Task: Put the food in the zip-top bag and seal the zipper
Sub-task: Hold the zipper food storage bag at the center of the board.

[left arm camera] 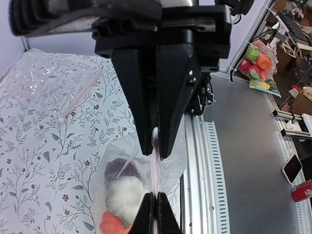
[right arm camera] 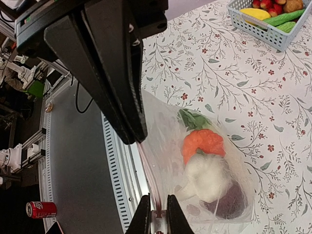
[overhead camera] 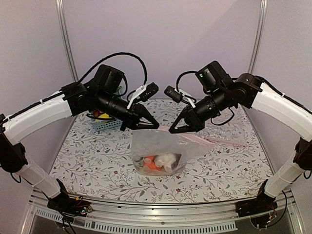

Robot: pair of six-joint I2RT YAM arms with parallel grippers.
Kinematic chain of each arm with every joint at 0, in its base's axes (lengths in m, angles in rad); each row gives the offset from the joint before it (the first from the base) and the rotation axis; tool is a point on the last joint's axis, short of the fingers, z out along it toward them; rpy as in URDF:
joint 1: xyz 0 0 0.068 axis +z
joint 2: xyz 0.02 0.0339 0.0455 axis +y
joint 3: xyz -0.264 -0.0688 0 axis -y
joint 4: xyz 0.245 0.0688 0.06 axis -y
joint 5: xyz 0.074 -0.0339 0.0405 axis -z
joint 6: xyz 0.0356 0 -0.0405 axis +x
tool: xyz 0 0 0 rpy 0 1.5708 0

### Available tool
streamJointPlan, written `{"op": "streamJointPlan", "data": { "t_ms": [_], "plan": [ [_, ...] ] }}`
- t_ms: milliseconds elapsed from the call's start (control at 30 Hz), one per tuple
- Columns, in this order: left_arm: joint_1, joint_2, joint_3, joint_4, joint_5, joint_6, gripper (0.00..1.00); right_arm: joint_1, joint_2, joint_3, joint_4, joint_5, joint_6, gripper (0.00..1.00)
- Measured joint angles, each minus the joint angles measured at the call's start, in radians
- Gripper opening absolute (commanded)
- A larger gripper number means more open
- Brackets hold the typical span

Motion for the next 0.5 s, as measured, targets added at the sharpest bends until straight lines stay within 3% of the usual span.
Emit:
{"op": "streamJointPlan", "data": {
  "t_ms": [500],
  "plan": [
    [0.021, -0.051, -0.100, 0.133, -0.024, -0.095, 0.00, 0.004, -0.037, -0.089, 0.119, 0.025, 0.016, 0.00]
  ]
}}
